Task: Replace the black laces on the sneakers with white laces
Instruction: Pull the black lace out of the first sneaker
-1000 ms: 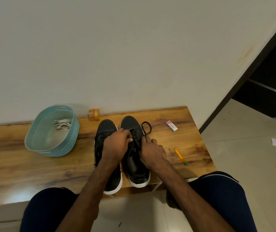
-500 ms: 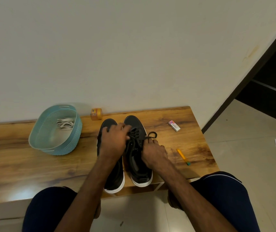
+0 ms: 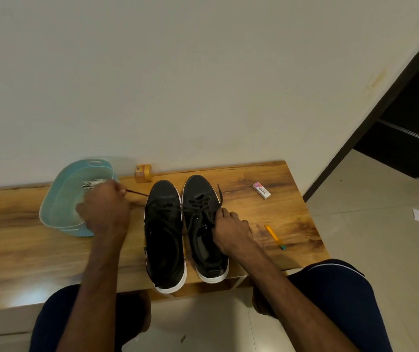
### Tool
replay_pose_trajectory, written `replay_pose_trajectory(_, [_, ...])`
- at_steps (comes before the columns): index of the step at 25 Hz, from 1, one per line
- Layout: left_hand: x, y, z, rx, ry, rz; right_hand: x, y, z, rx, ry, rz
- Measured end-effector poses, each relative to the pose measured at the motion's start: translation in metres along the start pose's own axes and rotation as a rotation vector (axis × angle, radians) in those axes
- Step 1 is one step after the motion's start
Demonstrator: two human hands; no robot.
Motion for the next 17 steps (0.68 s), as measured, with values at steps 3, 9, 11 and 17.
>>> replay_pose_trajectory(3, [0.033,-0.024,0.032,-0.114,-0.330,-0.136,-0.001,0.000,-0.002,-0.003,-0.011,0.012])
replay_pose_trajectory(9, [0.070,-0.068,0.089,-0.382,-0.633,-0.180,0.001,-0.002,-0.004,-0.016,-0.018,-0.001])
replay_pose_trajectory(11, [0.071,-0.062,0.084,-0.360,-0.614,-0.122,0.003,-0.003,-0.004,-0.017,-0.010,-0.017])
replay_pose_trajectory(17, [0.023,0.000,0.015,-0.003,-0.170,0.152,0.005,0.000,-0.003,-0.011,0.000,-0.047])
Point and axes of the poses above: each hand's wrist, its own z-axis away from the middle knuckle, its own y-axis out of the back of the hand, x = y × z, the point moved 3 cm from there along -z, towards the middle knuckle, and after that the axes turned 11 degrees about y, right-handed, at the moved point
